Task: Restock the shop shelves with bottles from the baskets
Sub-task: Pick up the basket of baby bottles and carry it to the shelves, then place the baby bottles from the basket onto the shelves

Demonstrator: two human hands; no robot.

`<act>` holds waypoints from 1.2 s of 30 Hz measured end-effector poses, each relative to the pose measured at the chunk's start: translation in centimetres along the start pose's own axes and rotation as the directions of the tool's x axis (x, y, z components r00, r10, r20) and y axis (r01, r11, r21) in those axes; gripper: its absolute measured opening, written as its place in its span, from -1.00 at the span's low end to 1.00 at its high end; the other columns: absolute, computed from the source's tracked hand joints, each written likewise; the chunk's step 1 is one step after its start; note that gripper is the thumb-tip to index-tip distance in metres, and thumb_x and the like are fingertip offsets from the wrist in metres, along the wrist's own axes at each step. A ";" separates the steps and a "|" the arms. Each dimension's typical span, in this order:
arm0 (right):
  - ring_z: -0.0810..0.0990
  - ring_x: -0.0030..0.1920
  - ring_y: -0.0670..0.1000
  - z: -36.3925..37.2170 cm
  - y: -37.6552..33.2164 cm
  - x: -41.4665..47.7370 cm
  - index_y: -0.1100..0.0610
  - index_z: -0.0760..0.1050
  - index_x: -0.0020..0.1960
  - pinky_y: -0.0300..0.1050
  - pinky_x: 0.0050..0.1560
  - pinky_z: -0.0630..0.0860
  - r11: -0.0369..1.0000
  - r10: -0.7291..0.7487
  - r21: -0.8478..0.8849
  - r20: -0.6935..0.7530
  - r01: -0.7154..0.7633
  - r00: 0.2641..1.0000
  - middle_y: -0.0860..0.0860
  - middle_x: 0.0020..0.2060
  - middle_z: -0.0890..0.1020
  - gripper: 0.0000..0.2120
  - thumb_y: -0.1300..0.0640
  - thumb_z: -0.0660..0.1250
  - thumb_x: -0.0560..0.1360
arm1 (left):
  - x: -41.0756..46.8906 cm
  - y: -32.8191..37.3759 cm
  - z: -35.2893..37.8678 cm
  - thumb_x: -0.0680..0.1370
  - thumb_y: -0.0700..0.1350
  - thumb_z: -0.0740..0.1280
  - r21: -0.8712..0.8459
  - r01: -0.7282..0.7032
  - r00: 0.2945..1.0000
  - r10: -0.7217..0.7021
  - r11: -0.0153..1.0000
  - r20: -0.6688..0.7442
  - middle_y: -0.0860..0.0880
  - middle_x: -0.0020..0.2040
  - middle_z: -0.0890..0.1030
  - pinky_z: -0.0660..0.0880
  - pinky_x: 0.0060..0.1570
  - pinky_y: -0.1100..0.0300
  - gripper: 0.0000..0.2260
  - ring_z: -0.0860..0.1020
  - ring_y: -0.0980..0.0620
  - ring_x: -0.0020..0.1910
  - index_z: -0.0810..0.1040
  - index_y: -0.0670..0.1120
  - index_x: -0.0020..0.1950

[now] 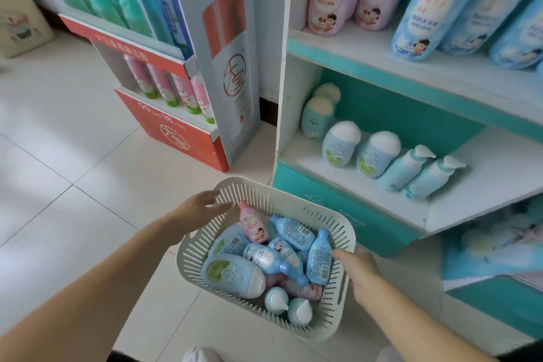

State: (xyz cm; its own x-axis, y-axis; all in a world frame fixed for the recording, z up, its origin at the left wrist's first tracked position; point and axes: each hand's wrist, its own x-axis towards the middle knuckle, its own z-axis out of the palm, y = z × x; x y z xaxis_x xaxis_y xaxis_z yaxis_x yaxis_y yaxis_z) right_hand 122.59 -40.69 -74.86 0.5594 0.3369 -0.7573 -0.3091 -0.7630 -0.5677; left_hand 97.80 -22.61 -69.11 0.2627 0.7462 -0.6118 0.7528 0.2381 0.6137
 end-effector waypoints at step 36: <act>0.49 -0.06 0.06 -0.5 -1.8 -6.4 0.16 0.41 0.23 -0.15 -0.19 0.42 0.980 -0.156 -0.079 0.264 0.183 0.952 0.12 0.09 0.54 -0.68 0.18 0.34 0.49 | -10.9 6.4 2.0 0.56 -0.03 0.27 -0.002 -0.388 0.918 0.387 0.921 -0.086 0.00 0.07 0.62 0.50 0.12 0.11 -0.74 0.57 0.03 0.06 0.56 -0.07 0.21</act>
State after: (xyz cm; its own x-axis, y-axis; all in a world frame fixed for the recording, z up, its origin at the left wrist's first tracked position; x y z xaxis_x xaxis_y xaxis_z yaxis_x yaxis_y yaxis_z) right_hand 119.93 -41.73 -68.82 0.3773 0.5858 -0.7173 -0.1399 -0.7295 -0.6695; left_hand 101.03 -30.46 -59.53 0.4804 0.8307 -0.2813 0.5903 -0.0690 0.8042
